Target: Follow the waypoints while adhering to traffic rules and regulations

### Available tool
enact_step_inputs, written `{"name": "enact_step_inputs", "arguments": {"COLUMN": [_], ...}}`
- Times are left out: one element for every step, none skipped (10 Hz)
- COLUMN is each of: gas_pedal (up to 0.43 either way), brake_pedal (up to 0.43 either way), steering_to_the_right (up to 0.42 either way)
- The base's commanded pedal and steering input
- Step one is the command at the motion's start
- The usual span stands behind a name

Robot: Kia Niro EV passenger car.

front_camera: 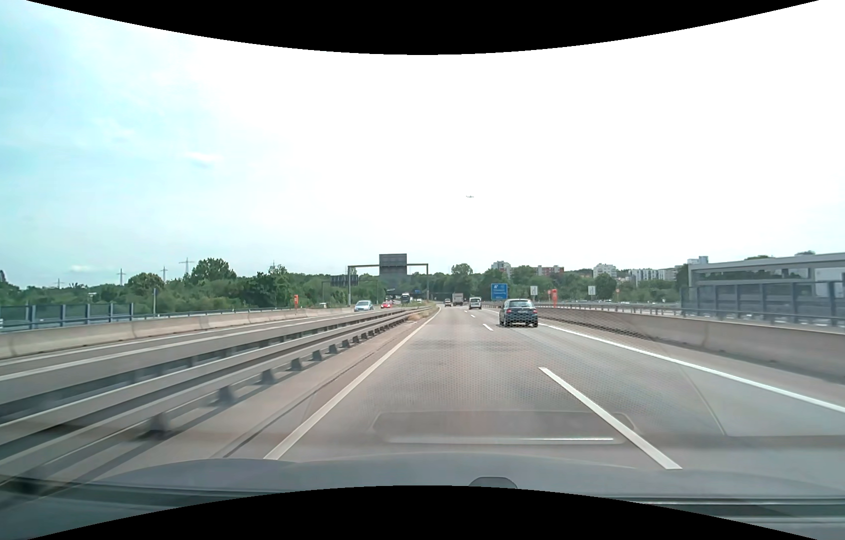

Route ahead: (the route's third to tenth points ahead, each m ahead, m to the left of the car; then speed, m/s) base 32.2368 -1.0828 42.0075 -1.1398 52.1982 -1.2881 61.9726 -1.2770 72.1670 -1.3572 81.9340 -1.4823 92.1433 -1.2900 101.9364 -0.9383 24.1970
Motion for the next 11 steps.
{"name": "enact_step_inputs", "arguments": {"gas_pedal": [0.138,0.138,0.138,0.138,0.138,0.138,0.138,0.138,0.138,0.138,0.15], "brake_pedal": [0.0,0.0,0.0,0.0,0.0,0.0,0.0,0.0,0.0,0.0,0.0], "steering_to_the_right": [-0.005,-0.005,-0.004,-0.004,-0.004,-0.005,-0.005,-0.004,-0.004,-0.004,-0.004]}}
